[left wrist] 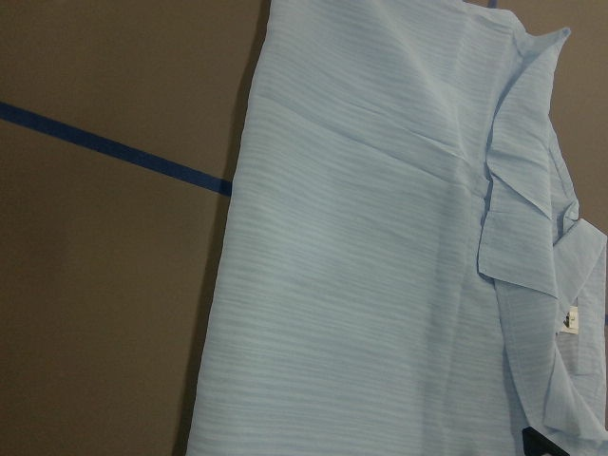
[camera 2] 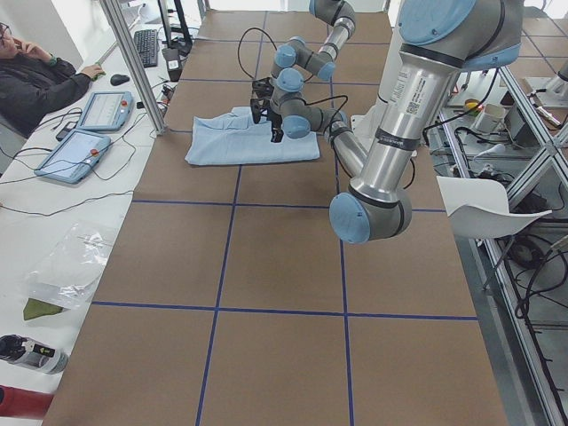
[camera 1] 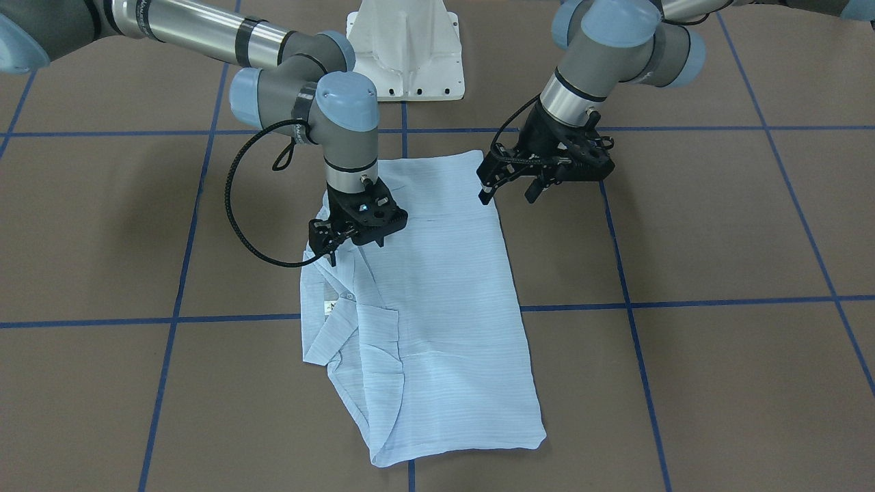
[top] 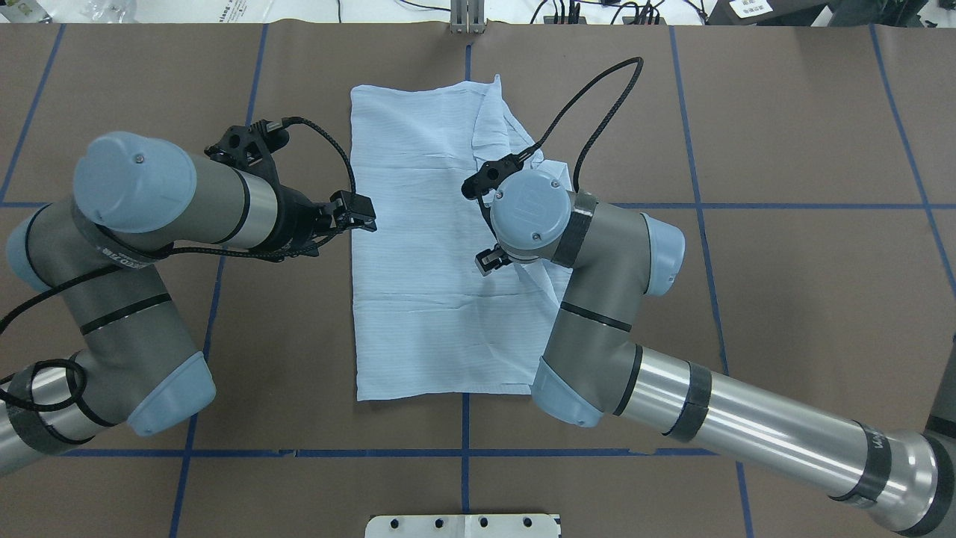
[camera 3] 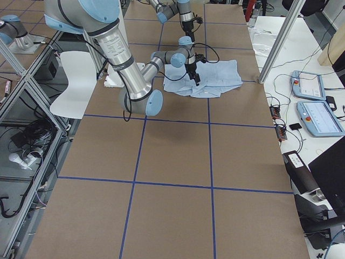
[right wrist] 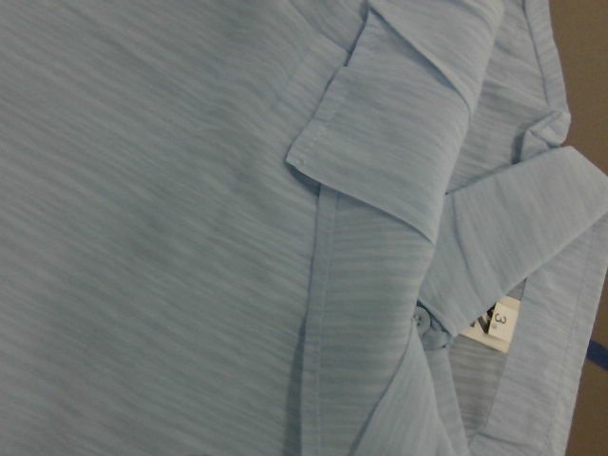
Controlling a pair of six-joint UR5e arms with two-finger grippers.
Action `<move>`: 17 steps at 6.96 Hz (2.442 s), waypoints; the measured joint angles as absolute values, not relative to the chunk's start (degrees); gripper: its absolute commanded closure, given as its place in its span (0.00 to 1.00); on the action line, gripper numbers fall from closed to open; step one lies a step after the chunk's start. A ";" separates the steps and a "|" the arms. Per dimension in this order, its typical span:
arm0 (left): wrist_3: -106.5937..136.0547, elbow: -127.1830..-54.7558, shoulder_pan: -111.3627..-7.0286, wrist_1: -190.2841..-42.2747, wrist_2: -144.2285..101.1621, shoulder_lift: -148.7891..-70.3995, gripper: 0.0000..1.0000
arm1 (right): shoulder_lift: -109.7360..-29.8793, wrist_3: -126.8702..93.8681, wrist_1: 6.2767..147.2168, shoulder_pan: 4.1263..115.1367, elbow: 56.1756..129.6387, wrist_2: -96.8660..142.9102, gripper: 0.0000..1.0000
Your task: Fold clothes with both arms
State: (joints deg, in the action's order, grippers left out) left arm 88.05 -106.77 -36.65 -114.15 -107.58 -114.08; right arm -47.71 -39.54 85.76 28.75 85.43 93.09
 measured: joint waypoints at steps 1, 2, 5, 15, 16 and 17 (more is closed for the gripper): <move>88.10 -106.75 -36.65 -114.19 -107.58 -114.09 0.00 | -47.63 -39.12 85.76 28.70 84.91 93.00 0.00; 88.18 -106.76 -36.65 -114.23 -107.58 -114.13 0.00 | -47.72 -38.81 85.77 28.67 84.51 92.96 0.00; 88.22 -106.71 -36.59 -114.26 -107.58 -114.26 0.00 | -47.90 -38.51 85.78 28.69 83.01 92.91 0.00; 88.71 -106.83 -36.48 -114.00 -107.68 -115.81 0.00 | -54.12 -26.10 85.29 41.14 82.15 98.00 0.00; 88.74 -106.83 -36.48 -113.95 -107.80 -116.00 0.00 | -54.26 -24.61 85.06 43.22 82.51 100.26 0.00; 88.67 -106.83 -36.48 -113.92 -107.88 -116.06 0.00 | -53.11 -24.28 84.93 44.23 82.73 102.01 0.00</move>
State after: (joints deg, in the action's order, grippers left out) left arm 88.67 -106.83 -36.48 -113.92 -107.88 -116.06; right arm -53.11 -24.28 84.93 44.23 82.73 102.01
